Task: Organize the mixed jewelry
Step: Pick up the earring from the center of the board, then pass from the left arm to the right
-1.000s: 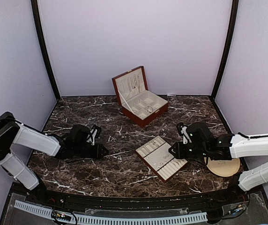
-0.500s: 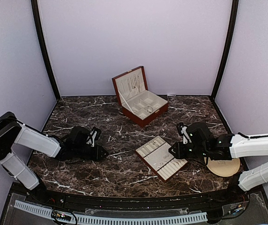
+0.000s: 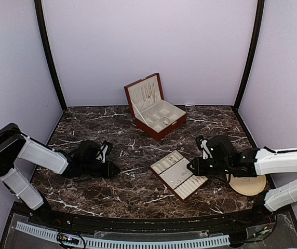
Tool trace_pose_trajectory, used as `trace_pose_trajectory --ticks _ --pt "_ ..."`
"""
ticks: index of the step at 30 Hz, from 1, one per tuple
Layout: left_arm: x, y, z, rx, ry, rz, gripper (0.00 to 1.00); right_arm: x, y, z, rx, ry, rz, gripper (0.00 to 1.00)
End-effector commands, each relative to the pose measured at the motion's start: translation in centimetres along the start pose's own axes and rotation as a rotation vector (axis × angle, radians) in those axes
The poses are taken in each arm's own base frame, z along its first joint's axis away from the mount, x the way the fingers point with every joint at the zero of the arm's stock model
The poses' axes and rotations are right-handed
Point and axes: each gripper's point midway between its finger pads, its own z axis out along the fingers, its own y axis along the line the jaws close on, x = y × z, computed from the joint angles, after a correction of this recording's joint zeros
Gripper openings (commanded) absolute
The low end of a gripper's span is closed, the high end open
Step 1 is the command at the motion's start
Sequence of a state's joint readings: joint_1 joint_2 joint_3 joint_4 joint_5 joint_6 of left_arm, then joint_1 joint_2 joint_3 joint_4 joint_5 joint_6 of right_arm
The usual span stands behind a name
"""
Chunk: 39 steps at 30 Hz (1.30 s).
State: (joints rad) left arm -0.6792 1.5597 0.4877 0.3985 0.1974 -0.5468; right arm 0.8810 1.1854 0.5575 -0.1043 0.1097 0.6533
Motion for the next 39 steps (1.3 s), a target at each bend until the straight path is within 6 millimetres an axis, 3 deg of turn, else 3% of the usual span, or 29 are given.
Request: trace_pose_trajectory --ticks 1,13,23,30,35,39 --pt "1.1 1.0 0.4 -0.042 0.04 -0.008 0.16 -0.9 0.2 -0.1 -0.008 -0.037 0.013 0.27" --pt "0.0 0.0 0.1 -0.004 -0.004 0.017 0.0 -1.1 0.0 -0.6 -0.008 -0.054 0.021 0.27" --pt "-2.1 -2.9 -2.6 0.101 -0.081 0.028 0.0 -1.4 0.1 -1.0 -0.019 -0.074 0.035 0.27" --pt "-2.5 -4.3 -4.1 0.154 -0.085 0.021 0.0 -1.9 0.6 -1.4 -0.035 -0.082 0.028 0.27" --pt "-3.1 -6.7 -5.6 0.269 -0.106 0.051 0.0 -2.3 2.0 -1.7 -0.105 -0.086 0.013 0.27" --pt "-3.8 -9.4 -7.2 0.378 -0.137 0.104 0.0 -2.8 4.8 -2.2 -0.241 -0.1 -0.016 0.27"
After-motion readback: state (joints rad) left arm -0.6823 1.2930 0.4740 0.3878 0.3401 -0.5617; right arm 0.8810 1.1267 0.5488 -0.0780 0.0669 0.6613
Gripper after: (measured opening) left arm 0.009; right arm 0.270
